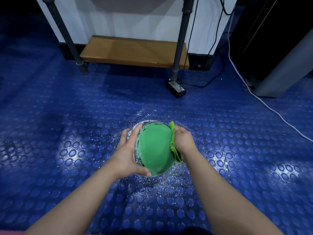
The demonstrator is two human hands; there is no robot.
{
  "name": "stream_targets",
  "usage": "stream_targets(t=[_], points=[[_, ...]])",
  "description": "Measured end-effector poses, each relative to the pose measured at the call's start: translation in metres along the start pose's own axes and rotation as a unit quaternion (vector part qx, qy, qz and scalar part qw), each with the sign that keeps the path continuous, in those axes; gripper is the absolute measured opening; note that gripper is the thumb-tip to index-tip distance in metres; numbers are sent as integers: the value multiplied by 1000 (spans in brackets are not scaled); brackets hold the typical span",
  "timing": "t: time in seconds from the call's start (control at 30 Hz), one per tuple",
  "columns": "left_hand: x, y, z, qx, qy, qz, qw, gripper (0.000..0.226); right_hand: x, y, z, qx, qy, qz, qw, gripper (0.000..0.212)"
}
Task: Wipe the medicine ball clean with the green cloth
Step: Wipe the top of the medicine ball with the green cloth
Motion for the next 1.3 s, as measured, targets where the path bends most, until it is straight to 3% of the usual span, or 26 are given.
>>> stream_targets(t=[0.07, 0.13, 0.2, 0.27, 0.33, 0.43, 0.53, 0.57, 0.67, 0.8, 0.97, 1.07, 1.13, 1.2, 1.3], points=[[1, 1, 1, 2, -7, 4, 1000, 154, 4, -5, 3, 7, 12, -12, 1000, 43], [3, 2, 2, 3, -14, -2, 1000, 154, 9, -22, 24, 84, -39, -48, 995, 42], [3, 3, 2, -3, -14, -5, 1000, 154, -5, -49, 59, 232, -153, -43, 960, 42], [2, 4, 3, -8, -16, -2, 1000, 154, -32, -58, 69, 294, -275, -4, 915, 44], [2, 6, 5, -9, -24, -2, 1000, 154, -36, -48, 63, 276, -280, -14, 919, 44], [5, 9, 1, -16, -23, -3, 1000, 154, -17, -34, 60, 223, -173, -47, 958, 41], [4, 8, -2, -16, -16, 0, 1000, 153, 5, -4, 23, 58, -95, -47, 993, 39], [4, 7, 0, -18, -17, -2, 1000, 153, 8, 2, 6, -1, -22, -19, 1000, 39], [9, 3, 10, -28, -36, -10, 999, 152, -4, -6, -28, -69, 217, 63, 972, 38], [12, 5, 20, -38, -73, -11, 997, 151, -10, -15, -36, -39, 257, 69, 963, 37], [-25, 14, 14, -61, -194, 7, 979, 149, 28, -7, -30, -4, 167, 32, 985, 43], [-43, 19, 6, -65, -218, 17, 974, 147, 40, -5, -24, -10, 98, 34, 995, 72], [-39, 22, 7, -55, -175, 15, 983, 150, 40, -8, -14, 21, 31, 23, 999, 75], [-28, 22, 6, -34, -64, 30, 997, 159, 35, -15, 5, 93, -35, 0, 995, 56], [-10, 20, -6, -63, 79, 25, 995, 164, 24, -24, 32, 200, -154, -40, 967, 52]])
Point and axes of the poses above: each hand's wrist, its own y-axis towards the middle knuckle, its own x-axis out of the back of the hand, z = x × y, the point moved 8 cm from there along y, towards the middle knuckle, and after that the axes turned 6 degrees about z, right-handed, at the moved point
